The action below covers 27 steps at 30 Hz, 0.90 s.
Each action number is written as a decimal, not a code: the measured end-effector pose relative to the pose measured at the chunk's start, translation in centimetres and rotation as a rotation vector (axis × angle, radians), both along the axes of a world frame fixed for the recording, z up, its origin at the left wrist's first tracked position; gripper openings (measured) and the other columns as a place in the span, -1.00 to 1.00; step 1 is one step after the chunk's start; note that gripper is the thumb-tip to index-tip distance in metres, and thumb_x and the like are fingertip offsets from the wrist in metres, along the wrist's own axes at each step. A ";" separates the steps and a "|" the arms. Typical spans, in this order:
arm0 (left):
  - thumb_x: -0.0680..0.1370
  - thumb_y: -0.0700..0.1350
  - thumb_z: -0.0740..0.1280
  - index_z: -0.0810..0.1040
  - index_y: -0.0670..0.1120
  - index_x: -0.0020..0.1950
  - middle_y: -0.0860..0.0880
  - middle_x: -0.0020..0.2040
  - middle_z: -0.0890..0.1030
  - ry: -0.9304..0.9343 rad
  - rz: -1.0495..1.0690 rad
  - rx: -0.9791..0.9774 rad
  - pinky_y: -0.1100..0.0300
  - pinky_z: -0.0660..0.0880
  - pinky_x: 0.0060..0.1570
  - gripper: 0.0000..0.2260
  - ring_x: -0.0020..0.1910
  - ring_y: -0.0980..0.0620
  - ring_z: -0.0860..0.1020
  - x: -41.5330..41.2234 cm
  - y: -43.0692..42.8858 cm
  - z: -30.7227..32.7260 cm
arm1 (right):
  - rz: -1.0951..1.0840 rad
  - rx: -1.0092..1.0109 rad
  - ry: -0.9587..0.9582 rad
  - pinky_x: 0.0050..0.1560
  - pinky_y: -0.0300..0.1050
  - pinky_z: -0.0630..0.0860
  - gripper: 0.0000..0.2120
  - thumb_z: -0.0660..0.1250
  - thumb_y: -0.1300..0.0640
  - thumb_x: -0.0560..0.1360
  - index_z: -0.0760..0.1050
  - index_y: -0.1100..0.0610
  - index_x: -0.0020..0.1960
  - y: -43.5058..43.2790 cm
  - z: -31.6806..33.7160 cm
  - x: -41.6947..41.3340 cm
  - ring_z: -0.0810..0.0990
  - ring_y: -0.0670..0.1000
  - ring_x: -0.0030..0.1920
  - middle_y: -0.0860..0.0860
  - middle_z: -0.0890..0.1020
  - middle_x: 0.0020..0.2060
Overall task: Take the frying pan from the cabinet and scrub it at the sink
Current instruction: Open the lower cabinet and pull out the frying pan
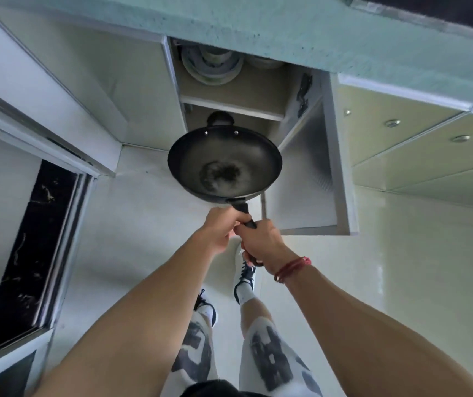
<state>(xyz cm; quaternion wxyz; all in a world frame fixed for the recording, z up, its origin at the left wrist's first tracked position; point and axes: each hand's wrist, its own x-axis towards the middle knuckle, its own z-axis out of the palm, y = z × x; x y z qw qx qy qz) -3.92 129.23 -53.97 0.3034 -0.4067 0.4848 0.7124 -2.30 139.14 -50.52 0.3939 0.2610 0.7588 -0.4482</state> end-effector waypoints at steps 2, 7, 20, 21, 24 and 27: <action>0.39 -0.44 0.37 0.55 -0.35 -0.01 -0.25 -0.11 0.58 -0.007 0.025 -0.006 0.15 0.50 -0.21 -0.82 -0.11 -0.13 0.56 1.7 0.1 1.7 | 0.028 -0.012 -0.012 -0.61 -0.28 0.31 -0.85 0.26 0.20 0.50 0.51 0.31 -0.10 0.2 1.7 1.6 0.47 0.02 -0.63 0.07 0.47 -0.48; 0.41 -0.42 0.35 0.56 -0.36 -0.01 -0.26 -0.10 0.56 0.024 0.061 -0.016 0.15 0.45 -0.21 -0.83 -0.19 -0.11 0.53 5.0 1.0 5.8 | 0.109 -0.054 0.012 -0.59 -0.26 0.33 -0.89 0.27 0.19 0.50 0.47 0.26 -0.10 1.7 5.1 3.8 0.45 0.02 -0.62 0.08 0.46 -0.46; 0.38 -0.36 0.38 0.58 -0.31 -0.16 -0.18 -0.25 0.61 0.188 0.297 -0.185 0.12 0.45 -0.19 -0.94 -0.29 -0.09 0.56 14.2 6.7 17.4 | 0.463 -0.123 0.171 -0.61 -0.32 0.30 -0.70 0.26 0.11 0.51 0.50 0.38 0.01 7.8 15.8 10.2 0.46 -0.01 -0.66 0.13 0.51 -0.39; 0.33 -0.32 0.41 0.58 -0.30 -0.15 -0.19 -0.23 0.59 0.201 0.303 -0.195 0.10 0.43 -0.16 -0.88 -0.26 -0.10 0.54 14.8 6.9 18.5 | 0.479 -0.135 0.186 -0.60 -0.32 0.29 -0.71 0.25 0.10 0.51 0.50 0.36 -0.03 8.0 16.8 10.6 0.46 -0.01 -0.66 0.13 0.51 -0.40; 0.23 -0.25 0.41 0.58 -0.29 -0.14 -0.16 -0.26 0.55 0.254 0.320 -0.246 0.10 0.38 -0.20 -0.77 -0.26 -0.09 0.48 15.8 7.3 20.9 | 0.486 -0.181 0.249 -0.59 -0.31 0.28 -0.78 0.24 0.09 0.52 0.46 0.25 -0.16 8.5 19.6 11.5 0.46 0.00 -0.64 0.11 0.50 -0.42; 0.29 -0.27 0.42 0.57 -0.37 -0.12 -0.16 -0.26 0.60 0.337 0.351 -0.304 0.11 0.44 -0.23 -0.77 -0.26 -0.07 0.53 16.1 7.4 23.2 | 0.469 -0.218 0.324 -0.57 -0.28 0.31 -0.80 0.22 0.10 0.49 0.43 0.20 -0.23 8.7 22.2 12.1 0.45 0.02 -0.62 0.05 0.49 -0.48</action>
